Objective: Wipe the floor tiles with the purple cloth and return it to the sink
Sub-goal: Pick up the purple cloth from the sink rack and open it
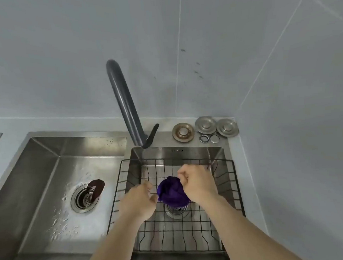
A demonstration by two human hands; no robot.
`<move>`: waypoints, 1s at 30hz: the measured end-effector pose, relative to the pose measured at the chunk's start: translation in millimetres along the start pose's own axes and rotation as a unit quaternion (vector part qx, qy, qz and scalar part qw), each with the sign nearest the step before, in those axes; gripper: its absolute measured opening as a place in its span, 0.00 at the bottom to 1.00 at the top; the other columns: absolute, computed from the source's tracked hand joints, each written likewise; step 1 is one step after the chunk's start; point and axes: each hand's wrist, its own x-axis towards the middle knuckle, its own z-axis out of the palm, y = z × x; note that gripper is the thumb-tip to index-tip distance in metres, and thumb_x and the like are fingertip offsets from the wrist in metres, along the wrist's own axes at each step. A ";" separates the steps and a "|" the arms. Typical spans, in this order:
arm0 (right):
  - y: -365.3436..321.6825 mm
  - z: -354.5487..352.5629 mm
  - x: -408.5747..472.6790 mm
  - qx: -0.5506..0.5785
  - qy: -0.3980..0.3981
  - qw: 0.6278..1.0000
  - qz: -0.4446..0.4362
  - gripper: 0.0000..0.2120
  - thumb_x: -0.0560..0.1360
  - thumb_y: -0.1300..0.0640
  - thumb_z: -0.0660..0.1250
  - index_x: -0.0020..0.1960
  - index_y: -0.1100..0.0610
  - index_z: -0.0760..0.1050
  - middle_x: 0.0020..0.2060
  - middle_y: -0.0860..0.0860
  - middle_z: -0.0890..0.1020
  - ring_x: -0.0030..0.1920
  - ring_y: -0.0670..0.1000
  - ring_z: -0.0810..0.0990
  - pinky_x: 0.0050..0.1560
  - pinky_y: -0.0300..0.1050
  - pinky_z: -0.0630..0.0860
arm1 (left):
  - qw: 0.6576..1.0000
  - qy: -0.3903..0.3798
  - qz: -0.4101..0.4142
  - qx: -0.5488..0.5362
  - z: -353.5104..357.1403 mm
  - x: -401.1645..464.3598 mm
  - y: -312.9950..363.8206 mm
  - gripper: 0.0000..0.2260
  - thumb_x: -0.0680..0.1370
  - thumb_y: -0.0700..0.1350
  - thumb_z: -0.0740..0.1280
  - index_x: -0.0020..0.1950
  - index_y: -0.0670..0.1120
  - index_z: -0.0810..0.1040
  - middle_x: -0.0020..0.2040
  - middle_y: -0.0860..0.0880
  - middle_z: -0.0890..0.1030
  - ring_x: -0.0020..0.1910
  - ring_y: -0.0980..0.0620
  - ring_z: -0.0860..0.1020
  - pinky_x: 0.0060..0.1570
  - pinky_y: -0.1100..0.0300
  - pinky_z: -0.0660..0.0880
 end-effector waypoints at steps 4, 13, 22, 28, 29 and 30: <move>-3.1 20.3 19.9 -0.001 -0.020 1.000 -0.010 0.07 0.81 0.51 0.65 0.52 0.47 0.83 0.47 0.46 0.87 0.48 0.52 0.85 0.48 0.50 0.82 | 0.999 -0.022 -0.031 -0.017 17.5 22.2 -3.7 0.18 0.80 0.54 0.66 0.69 0.53 0.73 0.63 0.53 0.83 0.61 0.47 0.81 0.56 0.53 0.78; 0.6 44.6 41.6 -0.018 -0.050 0.998 -0.027 0.13 0.78 0.50 0.70 0.63 0.46 0.80 0.58 0.47 0.85 0.60 0.51 0.82 0.61 0.48 0.78 | 0.999 -0.024 -0.035 -0.019 41.1 46.1 -4.0 0.05 0.79 0.52 0.68 0.52 0.54 0.76 0.53 0.51 0.81 0.52 0.45 0.81 0.51 0.48 0.80; -5.6 17.9 22.9 0.000 -0.069 0.998 -0.008 0.16 0.75 0.57 0.69 0.63 0.50 0.81 0.57 0.49 0.85 0.58 0.53 0.83 0.57 0.47 0.79 | 0.998 0.034 0.022 -0.048 20.8 32.5 -2.9 0.02 0.82 0.48 0.59 0.53 0.53 0.71 0.44 0.52 0.83 0.43 0.48 0.80 0.41 0.52 0.76; -9.8 -18.7 -15.4 0.032 -0.029 0.999 0.003 0.08 0.77 0.58 0.69 0.50 0.49 0.86 0.39 0.45 0.82 0.41 0.49 0.81 0.41 0.44 0.78 | 0.982 0.119 0.135 -0.060 -19.6 2.2 10.4 0.04 0.81 0.43 0.61 0.54 0.50 0.73 0.46 0.52 0.79 0.43 0.52 0.77 0.38 0.60 0.68; -12.2 -24.3 -23.4 0.034 -0.011 0.999 0.000 0.08 0.77 0.58 0.69 0.51 0.48 0.85 0.41 0.45 0.81 0.43 0.49 0.80 0.42 0.44 0.77 | 0.977 0.131 0.157 -0.050 -26.5 -5.8 12.8 0.05 0.81 0.43 0.61 0.55 0.49 0.74 0.47 0.52 0.79 0.44 0.52 0.77 0.40 0.60 0.68; -15.2 -29.7 -31.7 0.037 0.008 0.999 -0.003 0.08 0.78 0.58 0.69 0.51 0.48 0.85 0.43 0.45 0.80 0.44 0.48 0.79 0.44 0.45 0.78 | 0.973 0.141 0.176 -0.042 -33.1 -14.5 14.6 0.06 0.81 0.43 0.61 0.56 0.48 0.75 0.48 0.53 0.78 0.45 0.51 0.76 0.42 0.59 0.69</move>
